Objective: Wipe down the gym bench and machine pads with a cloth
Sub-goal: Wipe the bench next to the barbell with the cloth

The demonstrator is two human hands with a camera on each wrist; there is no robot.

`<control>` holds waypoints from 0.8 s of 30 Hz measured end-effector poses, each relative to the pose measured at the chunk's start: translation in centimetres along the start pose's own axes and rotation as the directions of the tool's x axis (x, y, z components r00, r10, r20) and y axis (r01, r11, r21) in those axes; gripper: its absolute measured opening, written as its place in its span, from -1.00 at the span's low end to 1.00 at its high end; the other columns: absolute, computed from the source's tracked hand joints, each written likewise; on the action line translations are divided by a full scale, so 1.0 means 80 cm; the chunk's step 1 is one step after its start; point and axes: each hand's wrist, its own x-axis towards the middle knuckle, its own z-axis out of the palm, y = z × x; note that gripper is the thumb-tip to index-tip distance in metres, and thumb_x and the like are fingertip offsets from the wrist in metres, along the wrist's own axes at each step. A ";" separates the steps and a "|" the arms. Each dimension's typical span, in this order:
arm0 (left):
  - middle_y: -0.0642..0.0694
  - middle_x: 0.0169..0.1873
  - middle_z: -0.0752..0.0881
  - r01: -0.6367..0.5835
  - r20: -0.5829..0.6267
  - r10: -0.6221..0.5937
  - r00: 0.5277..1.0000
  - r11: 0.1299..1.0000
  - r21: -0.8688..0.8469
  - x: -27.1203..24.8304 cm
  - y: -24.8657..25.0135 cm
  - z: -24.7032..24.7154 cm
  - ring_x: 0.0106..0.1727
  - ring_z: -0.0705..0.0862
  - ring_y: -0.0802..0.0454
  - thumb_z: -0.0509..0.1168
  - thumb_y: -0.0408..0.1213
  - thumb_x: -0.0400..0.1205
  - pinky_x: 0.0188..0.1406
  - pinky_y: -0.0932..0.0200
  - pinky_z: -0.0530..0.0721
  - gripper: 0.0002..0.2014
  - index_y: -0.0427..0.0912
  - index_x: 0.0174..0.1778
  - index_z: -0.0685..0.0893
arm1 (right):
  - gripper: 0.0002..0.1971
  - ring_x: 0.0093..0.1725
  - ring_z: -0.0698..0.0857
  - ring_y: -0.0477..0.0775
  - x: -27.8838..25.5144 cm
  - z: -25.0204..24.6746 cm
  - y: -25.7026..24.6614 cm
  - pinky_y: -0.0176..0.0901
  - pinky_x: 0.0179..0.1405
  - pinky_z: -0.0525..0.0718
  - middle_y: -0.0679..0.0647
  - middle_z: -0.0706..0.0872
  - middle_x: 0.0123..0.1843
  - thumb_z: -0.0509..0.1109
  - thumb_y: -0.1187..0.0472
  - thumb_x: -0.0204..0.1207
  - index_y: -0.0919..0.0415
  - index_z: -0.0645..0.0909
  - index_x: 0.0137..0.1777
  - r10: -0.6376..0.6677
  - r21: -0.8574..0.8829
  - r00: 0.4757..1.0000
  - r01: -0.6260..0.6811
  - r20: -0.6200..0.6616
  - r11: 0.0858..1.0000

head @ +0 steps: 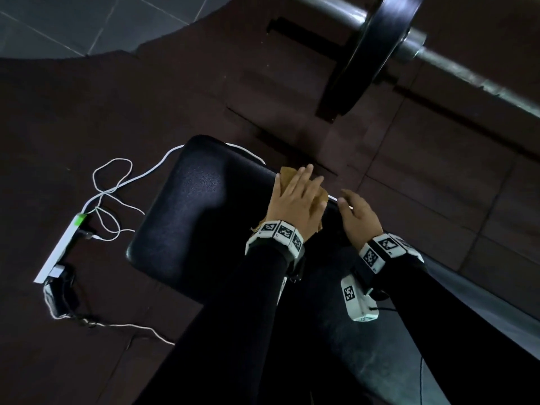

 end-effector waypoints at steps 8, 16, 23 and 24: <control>0.12 0.65 -0.20 0.379 -0.043 -0.379 0.924 0.925 -0.005 -0.102 -0.055 0.007 0.67 -0.19 0.12 -0.40 0.05 0.68 0.64 -0.12 -0.17 -0.42 0.05 0.67 -0.15 | -0.44 0.57 0.29 0.10 0.021 0.048 -0.086 0.08 0.54 0.24 -0.03 0.27 0.62 0.08 -0.21 0.63 -0.12 0.18 0.61 -0.152 -0.168 0.972 0.183 0.180 0.969; 0.12 0.61 -0.31 0.419 -0.028 -0.420 0.907 0.908 -0.029 -0.137 -0.054 0.032 0.64 -0.31 0.09 -0.32 0.03 0.71 0.61 -0.20 -0.23 -0.47 0.08 0.62 -0.25 | -0.42 0.46 0.43 0.23 0.013 0.027 -0.042 0.19 0.50 0.26 0.08 0.40 0.53 0.07 -0.24 0.58 -0.18 0.11 0.58 -0.117 -0.427 0.966 0.208 0.230 0.880; -0.02 0.68 -0.15 0.466 -0.010 -0.465 0.885 0.885 0.011 -0.125 -0.039 0.032 0.68 -0.19 -0.08 -0.19 0.03 0.71 0.58 -0.30 -0.18 -0.41 -0.03 0.67 -0.06 | -0.45 0.44 0.45 0.27 -0.012 -0.044 0.037 0.17 0.52 0.23 0.17 0.44 0.52 0.02 -0.14 0.62 -0.01 0.16 0.59 0.080 -0.488 0.978 0.024 0.191 0.873; -0.03 0.68 -0.15 0.465 -0.010 -0.465 0.885 0.885 0.021 -0.125 -0.039 0.032 0.68 -0.18 -0.08 -0.17 0.03 0.71 0.58 -0.30 -0.16 -0.42 -0.03 0.67 -0.05 | -0.40 0.46 0.42 0.29 -0.011 -0.039 0.035 0.21 0.53 0.22 0.18 0.40 0.55 0.01 -0.18 0.62 0.00 0.09 0.62 0.072 -0.501 0.978 0.036 0.194 0.865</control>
